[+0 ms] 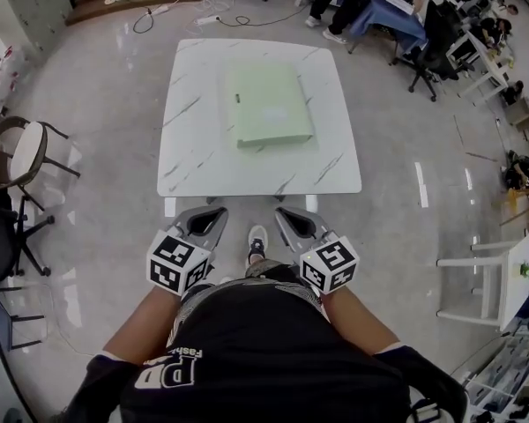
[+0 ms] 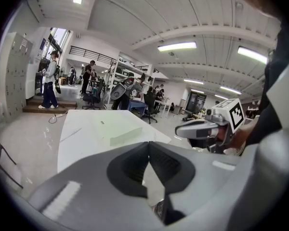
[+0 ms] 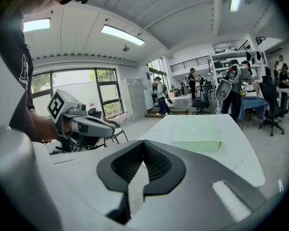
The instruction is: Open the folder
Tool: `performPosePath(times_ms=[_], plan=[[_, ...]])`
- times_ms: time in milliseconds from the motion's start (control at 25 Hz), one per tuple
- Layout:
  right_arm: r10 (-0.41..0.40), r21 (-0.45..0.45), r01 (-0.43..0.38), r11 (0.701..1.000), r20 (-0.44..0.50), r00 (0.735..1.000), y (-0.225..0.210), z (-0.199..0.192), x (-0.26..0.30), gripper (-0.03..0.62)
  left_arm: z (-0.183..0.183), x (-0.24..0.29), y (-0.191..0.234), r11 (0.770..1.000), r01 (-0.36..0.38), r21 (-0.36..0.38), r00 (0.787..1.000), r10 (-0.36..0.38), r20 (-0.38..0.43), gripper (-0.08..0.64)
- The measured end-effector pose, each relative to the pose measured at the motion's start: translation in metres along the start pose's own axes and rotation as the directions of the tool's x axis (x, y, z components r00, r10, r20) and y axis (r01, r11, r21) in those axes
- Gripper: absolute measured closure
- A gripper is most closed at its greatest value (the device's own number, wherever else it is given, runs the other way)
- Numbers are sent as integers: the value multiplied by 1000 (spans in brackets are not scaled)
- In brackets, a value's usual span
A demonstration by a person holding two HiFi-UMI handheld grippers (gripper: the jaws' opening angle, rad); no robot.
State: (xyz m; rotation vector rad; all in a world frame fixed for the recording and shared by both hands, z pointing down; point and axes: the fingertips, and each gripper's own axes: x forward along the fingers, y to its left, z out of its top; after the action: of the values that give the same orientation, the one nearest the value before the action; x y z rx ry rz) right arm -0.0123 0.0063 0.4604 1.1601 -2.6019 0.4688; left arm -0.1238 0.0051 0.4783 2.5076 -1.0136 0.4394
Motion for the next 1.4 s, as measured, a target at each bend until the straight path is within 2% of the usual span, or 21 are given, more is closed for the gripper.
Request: performPosePath(times_ms=[520, 920, 1160, 1400], plan=[[70, -24, -70, 997, 0, 998, -85, 39, 52, 594, 49, 65, 47, 995, -97, -29, 995, 97, 6, 503], [162, -44, -163, 986, -8, 987, -137, 55, 86, 592, 74, 102, 73, 977, -207, -52, 978, 207, 7, 502], [195, -40, -195, 980, -8, 981, -154, 56, 102, 594, 77, 111, 86, 966, -253, -45, 967, 253, -7, 502], [209, -45, -210, 977, -29, 977, -162, 56, 115, 594, 84, 119, 96, 966, -257, -42, 966, 257, -2, 502]])
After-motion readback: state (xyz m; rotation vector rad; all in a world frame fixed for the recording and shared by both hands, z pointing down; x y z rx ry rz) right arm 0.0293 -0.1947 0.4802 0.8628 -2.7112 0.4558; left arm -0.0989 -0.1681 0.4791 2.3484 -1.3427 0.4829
